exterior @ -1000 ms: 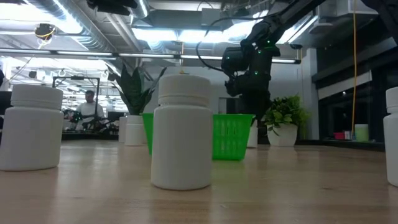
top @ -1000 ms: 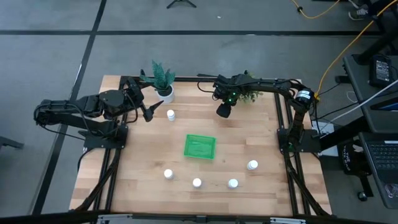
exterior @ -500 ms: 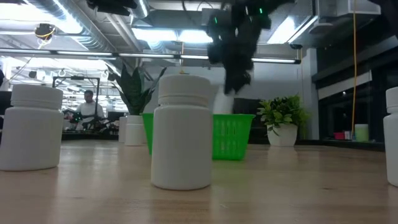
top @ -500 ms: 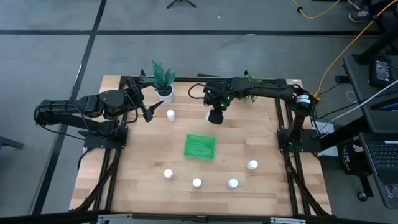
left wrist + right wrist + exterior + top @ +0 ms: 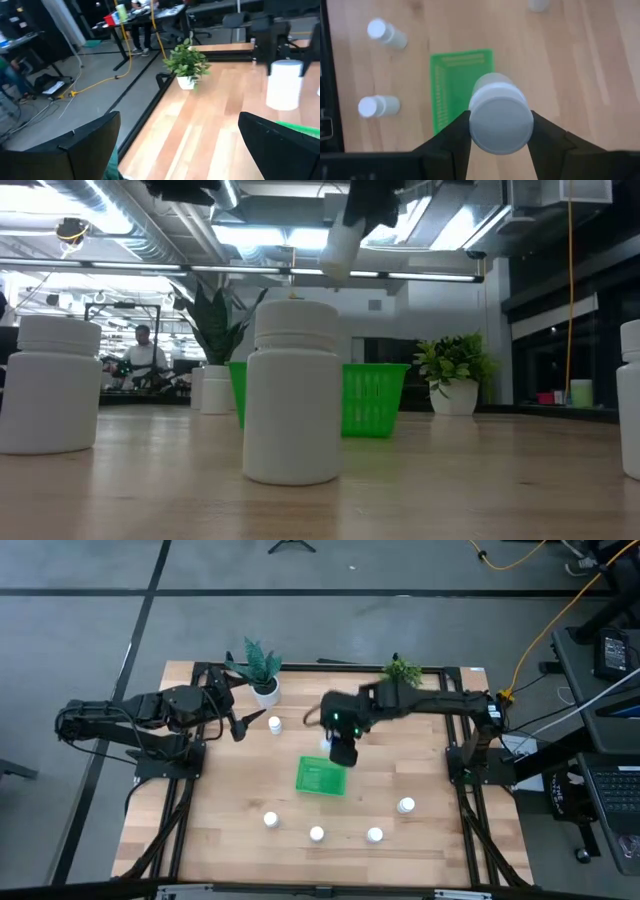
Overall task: Pick and place pill bottles into a basket
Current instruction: Put the white pill bottle into the green bin
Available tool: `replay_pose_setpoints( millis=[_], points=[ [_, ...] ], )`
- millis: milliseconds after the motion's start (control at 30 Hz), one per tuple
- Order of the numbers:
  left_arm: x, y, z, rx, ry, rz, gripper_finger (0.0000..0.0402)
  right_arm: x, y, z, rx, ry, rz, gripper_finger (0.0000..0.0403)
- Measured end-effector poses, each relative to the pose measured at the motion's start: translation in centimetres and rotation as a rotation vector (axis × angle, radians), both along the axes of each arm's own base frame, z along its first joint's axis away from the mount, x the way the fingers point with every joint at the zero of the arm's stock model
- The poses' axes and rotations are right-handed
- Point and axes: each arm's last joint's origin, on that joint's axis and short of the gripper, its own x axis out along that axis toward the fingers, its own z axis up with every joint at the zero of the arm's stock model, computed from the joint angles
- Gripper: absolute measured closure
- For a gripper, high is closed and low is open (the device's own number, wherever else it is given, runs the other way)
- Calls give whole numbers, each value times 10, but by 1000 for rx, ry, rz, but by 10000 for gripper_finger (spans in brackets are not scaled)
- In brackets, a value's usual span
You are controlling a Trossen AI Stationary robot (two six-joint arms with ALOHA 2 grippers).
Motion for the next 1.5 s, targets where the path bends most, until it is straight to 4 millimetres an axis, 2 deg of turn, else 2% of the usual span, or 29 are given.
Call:
replay_pose_setpoints(
  millis=[233,400,600,733,900,1167,1500],
  points=[
    [9,0,-5,-4,35,-2,2,-4,34,-13,-39,56,52,245],
    [12,-1,-6,-11,43,-20,2,-7,47,-30,-45,109,82,245],
    [11,1,-6,-43,9,51,2,-6,56,-59,-41,130,99,245],
    [11,1,-5,-23,15,51,2,-2,57,-73,-24,107,74,245],
    [11,0,-5,-32,6,35,2,1,54,-79,-16,80,56,244],
    [13,0,0,-7,-28,9,2,-3,42,-97,-23,140,28,244],
    [14,0,5,18,-66,2,2,-5,38,-115,-10,157,35,244]
  ],
)
